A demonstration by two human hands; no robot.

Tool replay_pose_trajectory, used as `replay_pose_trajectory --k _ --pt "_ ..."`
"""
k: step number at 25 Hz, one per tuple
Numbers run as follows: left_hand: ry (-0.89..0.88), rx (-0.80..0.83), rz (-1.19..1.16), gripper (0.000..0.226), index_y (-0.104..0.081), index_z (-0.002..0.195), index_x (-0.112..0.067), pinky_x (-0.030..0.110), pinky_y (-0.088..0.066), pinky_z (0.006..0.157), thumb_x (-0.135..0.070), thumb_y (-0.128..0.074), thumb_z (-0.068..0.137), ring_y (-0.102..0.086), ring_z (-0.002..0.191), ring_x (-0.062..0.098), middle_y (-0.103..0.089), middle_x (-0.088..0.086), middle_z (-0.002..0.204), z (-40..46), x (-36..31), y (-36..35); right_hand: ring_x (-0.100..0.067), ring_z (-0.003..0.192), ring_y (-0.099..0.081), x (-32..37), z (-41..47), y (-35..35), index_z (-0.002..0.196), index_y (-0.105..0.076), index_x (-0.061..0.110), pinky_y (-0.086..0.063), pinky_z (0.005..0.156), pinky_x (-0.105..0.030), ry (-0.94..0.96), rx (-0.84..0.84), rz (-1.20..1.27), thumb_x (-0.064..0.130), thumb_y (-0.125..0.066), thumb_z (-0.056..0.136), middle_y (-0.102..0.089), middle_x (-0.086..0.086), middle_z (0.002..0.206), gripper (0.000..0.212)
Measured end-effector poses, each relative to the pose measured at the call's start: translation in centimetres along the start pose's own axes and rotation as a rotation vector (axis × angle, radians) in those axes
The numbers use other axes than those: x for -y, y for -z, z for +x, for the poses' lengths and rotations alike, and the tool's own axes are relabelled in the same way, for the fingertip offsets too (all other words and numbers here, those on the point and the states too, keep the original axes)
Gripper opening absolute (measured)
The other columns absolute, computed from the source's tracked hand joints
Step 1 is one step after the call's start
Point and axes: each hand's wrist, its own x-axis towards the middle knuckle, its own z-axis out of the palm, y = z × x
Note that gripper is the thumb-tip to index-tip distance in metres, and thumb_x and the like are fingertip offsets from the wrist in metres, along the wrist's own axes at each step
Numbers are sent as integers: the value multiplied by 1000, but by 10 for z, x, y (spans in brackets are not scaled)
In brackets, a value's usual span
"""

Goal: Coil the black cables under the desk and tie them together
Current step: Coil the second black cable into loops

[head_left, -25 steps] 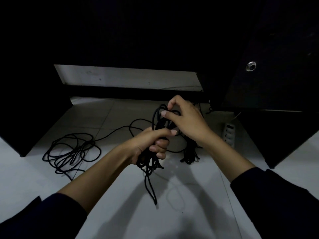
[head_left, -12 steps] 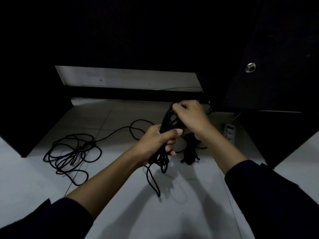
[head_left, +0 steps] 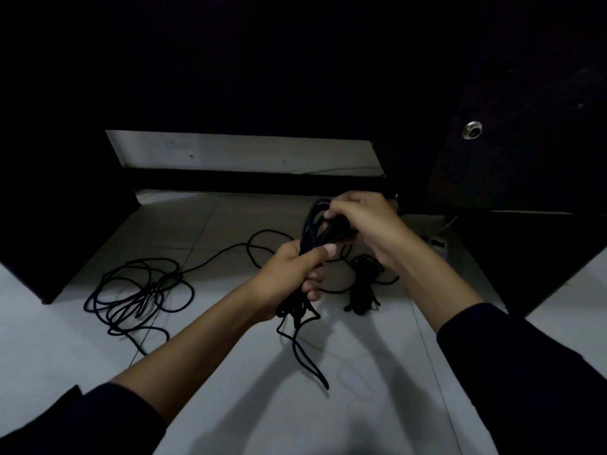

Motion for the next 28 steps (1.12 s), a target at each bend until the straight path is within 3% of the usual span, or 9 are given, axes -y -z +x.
replay_pose_trajectory --k 3,5,8,10,13,18,20,23,28 --pt "-24 -54 -65 22 -43 78 -14 18 -31 39 -17 -48 100 -28 36 5 -31 -5 49 4 3 8 -14 80 -67 -15 -15 -7 121 -56 15 -52 76 -31 -62 155 127 34 -57 94 -70 -5 92 33" --pt "-47 -55 -110 24 -44 77 -12 18 -31 39 -18 -47 100 -28 37 4 -32 -6 49 6 1 12 -7 73 -67 -35 -32 -17 121 -52 21 -50 74 -25 -128 307 130 60 -45 91 -69 3 86 50" --pt "-68 -75 -91 36 -38 66 -11 19 -33 39 -18 -47 100 -30 37 8 -32 -3 46 7 -3 15 -9 89 -70 -62 -52 -27 112 -57 36 -47 93 -33 -167 509 29 75 -30 83 -72 0 92 55" --pt "-77 -105 -49 37 -35 65 -14 20 -33 40 -18 -47 100 -31 37 8 -33 -4 46 8 -5 17 -14 92 -68 -69 -59 -25 103 -62 29 -47 95 -32 -112 572 -93 68 -29 88 -72 -6 84 54" --pt "-59 -152 -119 31 -34 72 -16 19 -32 39 -18 -50 99 -29 38 6 -32 -5 50 10 -11 25 -14 78 -61 -84 -62 -9 83 -62 8 -46 81 -22 13 570 -250 47 -42 96 -65 -3 76 46" --pt "-29 -132 -62 31 -35 73 -18 19 -31 39 -17 -51 99 -28 40 7 -31 -4 52 9 -13 37 -10 78 -57 -100 -47 26 89 -58 17 -47 82 -37 74 448 -388 33 -50 98 -59 9 78 20" --pt "-24 -111 6 30 -37 72 -17 20 -33 40 -16 -51 98 -29 41 8 -33 -3 53 9 -11 39 -4 72 -54 -87 -39 29 89 -59 23 -46 73 -31 173 413 -444 34 -51 97 -55 12 74 16" --pt "-19 -118 106 23 -42 77 -16 22 -42 44 -16 -51 98 -35 43 8 -38 -1 57 8 -11 41 -4 83 -55 -59 -29 31 92 -67 30 -42 76 -23 332 391 -662 38 -57 94 -55 8 87 13" --pt "-3 -176 67 14 -52 90 -8 26 -56 57 -18 -51 99 -62 54 14 -58 8 69 8 -7 35 -2 83 -51 -24 -36 13 96 -73 28 -38 72 -15 395 570 -829 35 -64 89 -53 5 88 13"
